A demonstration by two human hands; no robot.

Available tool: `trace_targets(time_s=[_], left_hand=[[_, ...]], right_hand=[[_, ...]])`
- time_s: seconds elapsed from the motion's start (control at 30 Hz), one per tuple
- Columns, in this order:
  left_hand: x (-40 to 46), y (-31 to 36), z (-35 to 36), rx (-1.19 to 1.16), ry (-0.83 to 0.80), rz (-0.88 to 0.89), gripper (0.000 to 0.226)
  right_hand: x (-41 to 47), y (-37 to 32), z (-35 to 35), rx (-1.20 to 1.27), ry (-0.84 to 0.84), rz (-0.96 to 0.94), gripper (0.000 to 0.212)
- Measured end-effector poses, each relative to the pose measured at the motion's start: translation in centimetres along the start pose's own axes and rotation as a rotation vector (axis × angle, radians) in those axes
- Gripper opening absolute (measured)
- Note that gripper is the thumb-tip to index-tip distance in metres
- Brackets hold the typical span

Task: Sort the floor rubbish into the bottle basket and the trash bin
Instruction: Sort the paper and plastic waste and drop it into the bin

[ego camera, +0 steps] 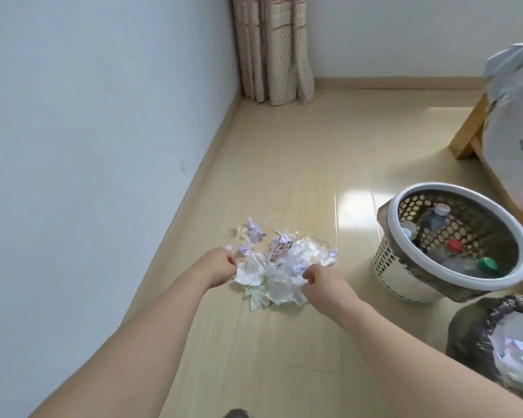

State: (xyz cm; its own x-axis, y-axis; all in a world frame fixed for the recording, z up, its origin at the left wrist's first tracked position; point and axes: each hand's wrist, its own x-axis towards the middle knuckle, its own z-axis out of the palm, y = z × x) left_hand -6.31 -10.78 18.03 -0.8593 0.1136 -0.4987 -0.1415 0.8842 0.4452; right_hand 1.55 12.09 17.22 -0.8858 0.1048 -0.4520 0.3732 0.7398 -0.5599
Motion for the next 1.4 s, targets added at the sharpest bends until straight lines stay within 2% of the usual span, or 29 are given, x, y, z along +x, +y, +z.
trace_targets(time_s=[0.1,0.2,0.33,0.5,0.6,0.77,0.9,1.03,1.17,1.3,1.4], left_hand=[[4.0,-4.9,3.3,0.092,-0.007,-0.008,0.020],[7.7,-8.3,6.7,0.288,-0.014,0.042,0.032],[12.5,-11.4,10.8,0.544,-0.096,0.197,0.040],[16.2,-13.2,14.1,0.569,-0.075,0.317,0.037],[17.1,-14.2,15.6,0.576,-0.072,0.322,0.042],[17.1,-15.2,16.1,0.413,0.099,0.372,0.045],[15.2,-15.4,16.4,0.135,0.224,0.371,0.046],[12.7,-13.3,13.9,-0.165,0.272,0.145,0.015],[10.2,-10.9,9.5,-0.380,0.275,-0.063,0.022],[7.4,-9.1,5.4,-0.359,0.242,-0.071,0.023],[5.3,-8.1,3.1,-0.220,0.202,-0.044,0.041]], right_hand=[[4.5,0.4,3.3,-0.081,-0.026,0.030,0.036],[8.8,1.4,6.0,-0.150,0.024,0.045,0.028],[14.0,3.3,9.1,-0.255,-0.011,0.044,0.038],[18.1,5.2,13.1,-0.419,-0.076,0.001,0.030],[19.1,5.9,15.5,-0.534,-0.094,-0.031,0.024],[20.2,5.5,16.6,-0.612,0.018,-0.074,0.017],[19.4,5.0,16.7,-0.583,0.021,-0.116,0.019],[17.6,3.6,14.2,-0.547,-0.017,-0.098,0.017],[14.9,1.3,10.4,-0.455,0.029,-0.083,0.012],[11.8,-0.9,6.5,-0.364,0.096,-0.096,0.013],[9.6,-1.9,4.4,-0.368,0.118,-0.100,0.020]])
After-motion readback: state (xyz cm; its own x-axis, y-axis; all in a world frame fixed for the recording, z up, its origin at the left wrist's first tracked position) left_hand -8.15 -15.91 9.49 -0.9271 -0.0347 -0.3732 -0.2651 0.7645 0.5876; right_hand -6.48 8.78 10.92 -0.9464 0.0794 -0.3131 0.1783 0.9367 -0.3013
